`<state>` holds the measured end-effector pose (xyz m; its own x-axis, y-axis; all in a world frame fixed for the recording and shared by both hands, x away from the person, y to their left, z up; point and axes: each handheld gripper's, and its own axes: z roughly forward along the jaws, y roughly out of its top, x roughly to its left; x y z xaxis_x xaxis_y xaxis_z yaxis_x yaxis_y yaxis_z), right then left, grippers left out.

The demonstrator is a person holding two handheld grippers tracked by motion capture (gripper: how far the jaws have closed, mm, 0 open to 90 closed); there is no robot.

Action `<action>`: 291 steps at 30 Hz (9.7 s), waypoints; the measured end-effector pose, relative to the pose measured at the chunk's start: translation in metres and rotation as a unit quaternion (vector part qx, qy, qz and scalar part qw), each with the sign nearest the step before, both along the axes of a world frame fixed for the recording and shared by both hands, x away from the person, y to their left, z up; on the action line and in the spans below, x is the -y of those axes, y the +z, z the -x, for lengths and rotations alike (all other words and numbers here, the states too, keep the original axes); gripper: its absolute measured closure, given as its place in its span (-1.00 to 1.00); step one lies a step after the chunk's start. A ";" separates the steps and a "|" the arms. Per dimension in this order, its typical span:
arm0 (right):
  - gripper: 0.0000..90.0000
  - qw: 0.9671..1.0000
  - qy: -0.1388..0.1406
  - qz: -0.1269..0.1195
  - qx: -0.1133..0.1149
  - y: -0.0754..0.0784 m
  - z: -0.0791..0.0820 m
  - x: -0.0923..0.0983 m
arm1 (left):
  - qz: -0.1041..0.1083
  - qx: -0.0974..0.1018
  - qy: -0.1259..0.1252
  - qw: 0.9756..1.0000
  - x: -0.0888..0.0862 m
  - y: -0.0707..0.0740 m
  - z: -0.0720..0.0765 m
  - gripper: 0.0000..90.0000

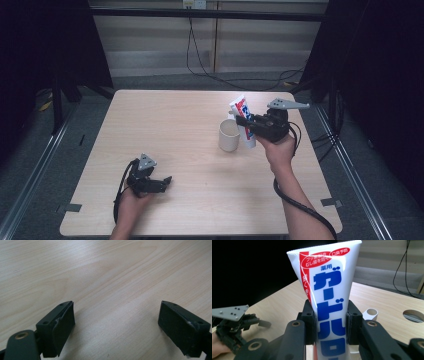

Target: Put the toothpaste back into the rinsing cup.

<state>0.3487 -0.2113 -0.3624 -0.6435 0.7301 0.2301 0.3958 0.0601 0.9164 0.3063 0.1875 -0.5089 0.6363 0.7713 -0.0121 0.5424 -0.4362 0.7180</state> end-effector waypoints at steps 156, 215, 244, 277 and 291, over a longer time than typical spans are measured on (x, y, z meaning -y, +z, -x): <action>0.31 0.994 -0.086 0.056 -0.033 -0.078 -0.052 -0.029 | -0.001 0.000 -0.002 1.000 0.000 0.000 0.000 -0.70; -0.33 0.990 -0.100 0.099 -0.011 -0.058 -0.045 -0.025 | -0.001 0.000 -0.002 1.000 0.000 0.000 0.000 -0.70; -0.69 0.988 -0.097 0.112 -0.030 -0.058 -0.032 -0.011 | -0.001 0.000 -0.002 1.000 0.000 0.000 0.000 -0.70; -0.70 0.988 -0.074 0.132 -0.040 -0.059 -0.009 0.007 | -0.001 0.000 -0.001 1.000 0.000 0.000 0.000 -0.70; -0.70 0.988 -0.065 0.134 -0.041 -0.059 0.005 0.016 | -0.001 0.000 -0.002 1.000 0.000 0.000 0.000 -0.70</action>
